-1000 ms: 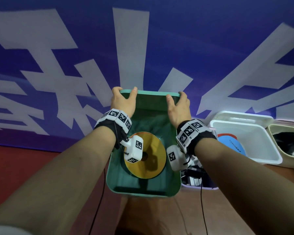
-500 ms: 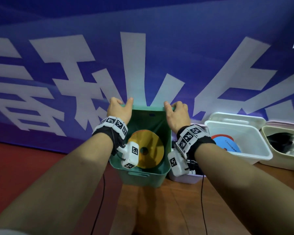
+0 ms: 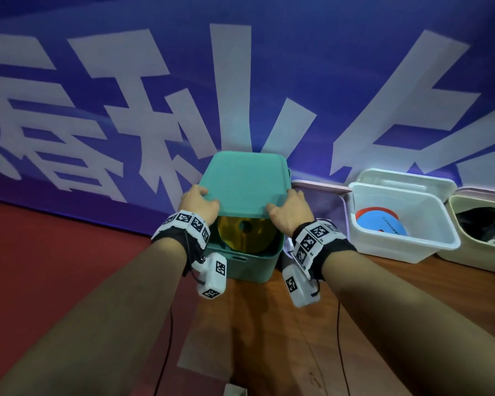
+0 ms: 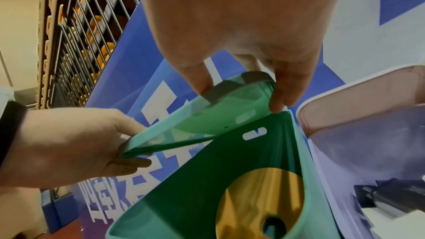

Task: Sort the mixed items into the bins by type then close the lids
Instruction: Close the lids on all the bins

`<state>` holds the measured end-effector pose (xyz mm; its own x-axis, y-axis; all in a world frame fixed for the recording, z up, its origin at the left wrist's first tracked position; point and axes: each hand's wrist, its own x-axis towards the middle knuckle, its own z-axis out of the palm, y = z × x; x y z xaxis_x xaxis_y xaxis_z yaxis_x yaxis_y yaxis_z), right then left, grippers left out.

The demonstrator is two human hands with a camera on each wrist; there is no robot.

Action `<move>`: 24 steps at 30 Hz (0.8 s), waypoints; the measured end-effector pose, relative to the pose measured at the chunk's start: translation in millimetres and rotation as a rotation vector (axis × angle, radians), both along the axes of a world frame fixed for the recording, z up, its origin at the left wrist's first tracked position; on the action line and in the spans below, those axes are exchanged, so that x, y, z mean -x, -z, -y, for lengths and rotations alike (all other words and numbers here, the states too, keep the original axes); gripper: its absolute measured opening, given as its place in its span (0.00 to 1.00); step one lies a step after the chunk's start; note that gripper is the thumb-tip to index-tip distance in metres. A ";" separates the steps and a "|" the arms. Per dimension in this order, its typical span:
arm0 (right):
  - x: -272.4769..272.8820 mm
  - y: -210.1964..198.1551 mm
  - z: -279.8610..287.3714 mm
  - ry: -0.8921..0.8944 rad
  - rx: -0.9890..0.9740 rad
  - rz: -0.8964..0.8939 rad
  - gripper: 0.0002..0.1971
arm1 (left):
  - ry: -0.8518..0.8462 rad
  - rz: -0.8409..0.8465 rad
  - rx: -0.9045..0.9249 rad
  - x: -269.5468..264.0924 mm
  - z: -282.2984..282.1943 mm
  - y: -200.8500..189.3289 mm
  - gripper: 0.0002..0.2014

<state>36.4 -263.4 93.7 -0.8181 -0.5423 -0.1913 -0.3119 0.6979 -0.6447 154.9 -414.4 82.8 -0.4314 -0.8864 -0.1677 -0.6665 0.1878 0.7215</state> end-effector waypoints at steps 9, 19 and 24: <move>-11.2 22.1 -5.1 -0.068 -0.222 0.006 0.30 | 0.079 0.087 -0.039 -16.3 -3.0 27.0 0.28; -9.1 38.1 -0.9 -0.023 -0.348 -0.008 0.30 | 0.038 0.169 0.013 -11.2 2.1 39.8 0.27; -11.6 40.7 1.8 0.009 -0.385 -0.048 0.32 | 0.054 0.209 0.030 -10.9 14.0 43.7 0.32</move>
<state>48.0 -265.2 53.0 -0.8353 -0.4313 -0.3409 -0.3283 0.8887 -0.3201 165.8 -428.4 39.1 -0.4371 -0.8690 -0.2320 -0.7893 0.2469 0.5622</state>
